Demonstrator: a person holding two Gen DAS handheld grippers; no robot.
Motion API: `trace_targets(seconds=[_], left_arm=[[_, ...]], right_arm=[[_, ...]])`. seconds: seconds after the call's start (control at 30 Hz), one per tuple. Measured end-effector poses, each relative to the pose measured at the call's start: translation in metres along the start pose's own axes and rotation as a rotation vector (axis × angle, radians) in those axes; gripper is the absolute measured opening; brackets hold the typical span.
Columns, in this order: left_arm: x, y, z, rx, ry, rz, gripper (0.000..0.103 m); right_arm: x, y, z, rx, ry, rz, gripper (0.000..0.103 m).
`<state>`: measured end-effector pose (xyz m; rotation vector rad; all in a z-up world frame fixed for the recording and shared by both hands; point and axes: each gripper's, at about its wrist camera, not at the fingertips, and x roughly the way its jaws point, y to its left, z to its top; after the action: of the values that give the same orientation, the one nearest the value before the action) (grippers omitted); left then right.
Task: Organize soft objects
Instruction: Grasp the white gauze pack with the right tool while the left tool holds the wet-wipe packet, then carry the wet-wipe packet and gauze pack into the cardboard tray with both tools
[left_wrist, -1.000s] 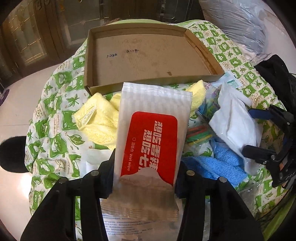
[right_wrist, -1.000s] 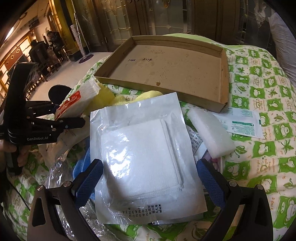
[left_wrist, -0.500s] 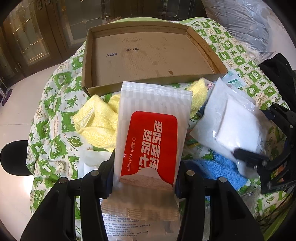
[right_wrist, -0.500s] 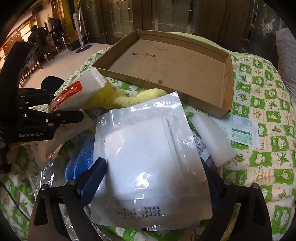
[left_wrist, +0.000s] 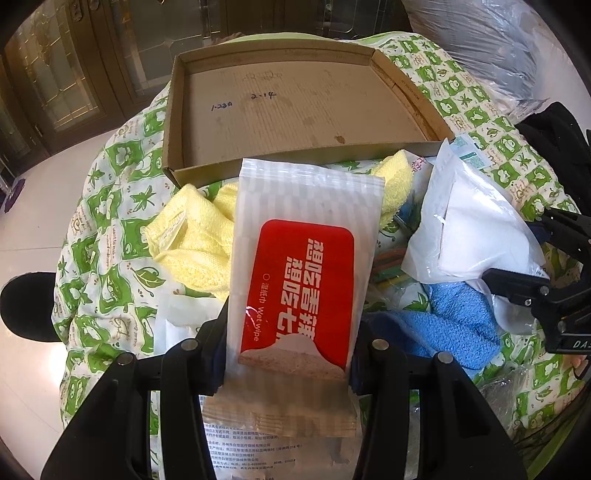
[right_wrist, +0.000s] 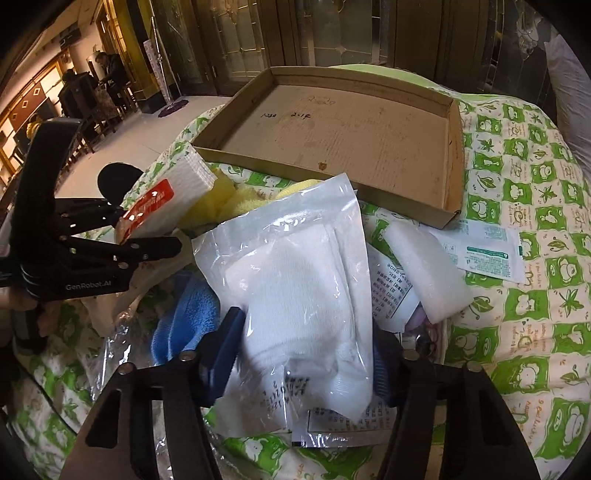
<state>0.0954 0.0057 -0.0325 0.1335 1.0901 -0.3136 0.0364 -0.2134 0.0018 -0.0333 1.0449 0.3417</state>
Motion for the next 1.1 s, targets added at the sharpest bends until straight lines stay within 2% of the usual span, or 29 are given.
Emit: trace_targets(seconds=[0.2, 0.43, 0.67, 0.93, 1.1], left_arm=[[-0.004, 0.003, -0.004, -0.013, -0.01, -0.002, 0.046], [-0.011, 0.008, -0.005, -0.031, -0.02, -0.003, 0.046], [-0.028, 0.006, 0.003, -0.038, -0.041, 0.011, 0.046], [-0.051, -0.004, 0.033, -0.035, -0.105, 0.001, 0.046], [-0.042, -0.005, 0.053, -0.054, -0.092, -0.009, 0.047]], right_arm=[[-0.013, -0.004, -0.001, 0.026, -0.018, 0.018, 0.047], [-0.032, -0.013, -0.002, 0.064, -0.052, 0.038, 0.046], [-0.037, -0.023, 0.004, 0.09, -0.05, 0.053, 0.046], [-0.04, -0.037, 0.023, 0.101, -0.068, 0.054, 0.046], [-0.036, -0.045, 0.031, 0.112, -0.058, 0.055, 0.046]])
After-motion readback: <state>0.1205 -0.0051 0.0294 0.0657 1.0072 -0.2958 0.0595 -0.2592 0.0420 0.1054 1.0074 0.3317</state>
